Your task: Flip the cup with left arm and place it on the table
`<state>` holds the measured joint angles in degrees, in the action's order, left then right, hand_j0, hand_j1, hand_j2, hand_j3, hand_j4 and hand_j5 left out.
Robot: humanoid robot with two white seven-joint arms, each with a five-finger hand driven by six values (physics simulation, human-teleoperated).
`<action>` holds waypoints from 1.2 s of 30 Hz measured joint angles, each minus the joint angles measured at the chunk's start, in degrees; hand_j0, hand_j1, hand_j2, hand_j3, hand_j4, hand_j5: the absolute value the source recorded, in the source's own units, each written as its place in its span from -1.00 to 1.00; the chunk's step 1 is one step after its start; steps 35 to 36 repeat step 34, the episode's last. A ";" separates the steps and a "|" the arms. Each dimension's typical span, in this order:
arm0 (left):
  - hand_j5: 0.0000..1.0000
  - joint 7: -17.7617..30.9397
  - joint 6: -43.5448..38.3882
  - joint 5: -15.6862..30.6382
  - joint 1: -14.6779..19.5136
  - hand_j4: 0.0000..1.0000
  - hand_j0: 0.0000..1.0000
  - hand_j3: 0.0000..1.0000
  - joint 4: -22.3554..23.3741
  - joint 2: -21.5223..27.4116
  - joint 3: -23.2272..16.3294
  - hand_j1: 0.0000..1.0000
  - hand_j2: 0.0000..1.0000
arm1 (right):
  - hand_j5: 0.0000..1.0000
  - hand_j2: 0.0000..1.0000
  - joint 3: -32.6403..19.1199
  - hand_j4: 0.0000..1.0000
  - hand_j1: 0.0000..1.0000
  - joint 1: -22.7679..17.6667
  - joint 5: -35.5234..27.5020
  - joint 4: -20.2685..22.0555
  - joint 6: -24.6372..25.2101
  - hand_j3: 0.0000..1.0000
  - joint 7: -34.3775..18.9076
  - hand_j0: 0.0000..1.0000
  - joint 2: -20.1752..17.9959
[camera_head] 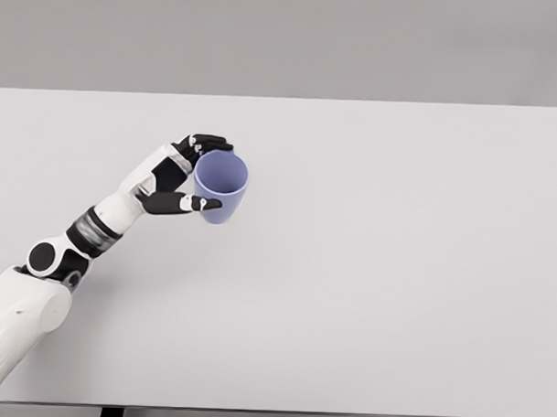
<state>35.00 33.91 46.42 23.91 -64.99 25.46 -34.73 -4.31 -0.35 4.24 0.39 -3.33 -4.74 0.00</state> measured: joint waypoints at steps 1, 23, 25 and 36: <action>1.00 0.00 -0.04 0.00 0.00 1.00 1.00 1.00 0.01 -0.03 0.00 1.00 1.00 | 1.00 1.00 0.00 1.00 1.00 0.00 0.00 0.00 0.00 1.00 0.00 1.00 0.00; 1.00 0.00 0.03 0.20 4.75 1.00 1.00 1.00 -1.20 6.07 -0.17 1.00 1.00 | 1.00 1.00 0.00 1.00 1.00 0.00 -0.01 0.03 0.00 1.00 0.00 1.00 0.00; 1.00 0.00 0.10 -0.43 4.66 1.00 1.00 1.00 -1.19 10.09 -0.05 1.00 1.00 | 1.00 1.00 0.00 1.00 1.00 0.00 -0.01 0.01 0.00 1.00 0.00 1.00 0.00; 1.00 0.01 1.14 -24.01 5.19 1.00 1.00 1.00 -0.63 19.57 0.54 1.00 1.00 | 1.00 1.00 0.00 1.00 1.00 0.00 0.00 0.01 0.02 1.00 0.00 1.00 0.00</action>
